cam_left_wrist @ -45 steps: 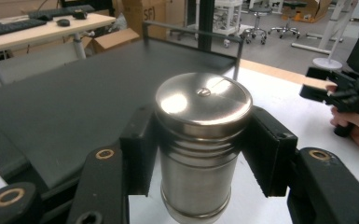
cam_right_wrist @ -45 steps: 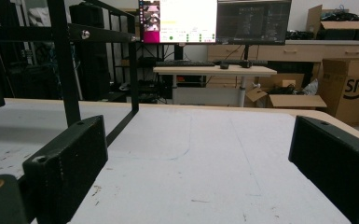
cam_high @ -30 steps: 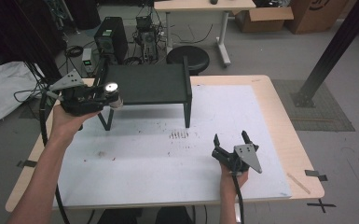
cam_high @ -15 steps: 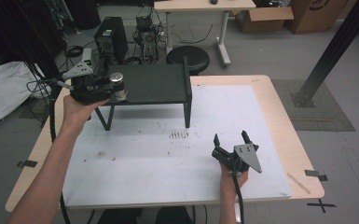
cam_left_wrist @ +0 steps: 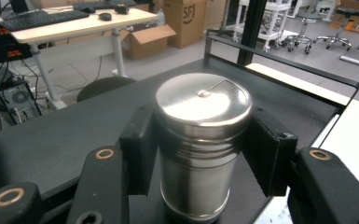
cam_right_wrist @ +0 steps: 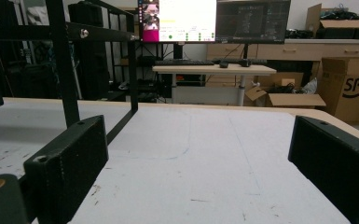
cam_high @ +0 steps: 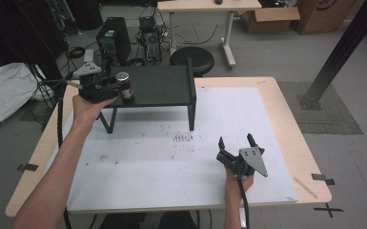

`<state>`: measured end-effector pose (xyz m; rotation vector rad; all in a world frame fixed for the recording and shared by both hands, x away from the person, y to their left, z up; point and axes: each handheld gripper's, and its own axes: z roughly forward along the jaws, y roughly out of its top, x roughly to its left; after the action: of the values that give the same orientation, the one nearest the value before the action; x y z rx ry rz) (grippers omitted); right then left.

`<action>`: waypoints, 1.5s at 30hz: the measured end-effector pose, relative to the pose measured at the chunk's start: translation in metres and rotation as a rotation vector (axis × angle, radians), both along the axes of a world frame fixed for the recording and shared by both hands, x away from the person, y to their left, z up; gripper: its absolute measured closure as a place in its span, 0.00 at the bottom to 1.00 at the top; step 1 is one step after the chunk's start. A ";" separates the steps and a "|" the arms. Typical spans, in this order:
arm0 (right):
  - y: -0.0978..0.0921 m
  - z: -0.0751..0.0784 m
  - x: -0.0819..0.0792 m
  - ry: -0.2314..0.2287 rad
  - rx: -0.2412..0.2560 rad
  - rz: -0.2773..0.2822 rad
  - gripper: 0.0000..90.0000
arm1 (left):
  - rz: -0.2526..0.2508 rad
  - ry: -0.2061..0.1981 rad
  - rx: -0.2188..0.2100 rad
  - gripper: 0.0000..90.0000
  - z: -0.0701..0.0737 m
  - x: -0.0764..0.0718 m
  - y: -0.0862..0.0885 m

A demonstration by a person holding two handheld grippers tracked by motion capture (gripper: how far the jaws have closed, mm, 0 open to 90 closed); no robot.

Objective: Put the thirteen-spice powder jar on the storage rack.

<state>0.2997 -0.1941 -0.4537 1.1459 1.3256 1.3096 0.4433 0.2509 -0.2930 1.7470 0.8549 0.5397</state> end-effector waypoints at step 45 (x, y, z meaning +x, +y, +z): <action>0.000 0.000 0.000 0.000 0.000 0.001 0.05 | 0.017 -0.011 0.016 0.54 -0.007 0.005 -0.003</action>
<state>0.2997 -0.1941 -0.4537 1.1456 1.3257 1.3104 0.4479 0.2478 -0.3003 1.7508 0.8612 0.5681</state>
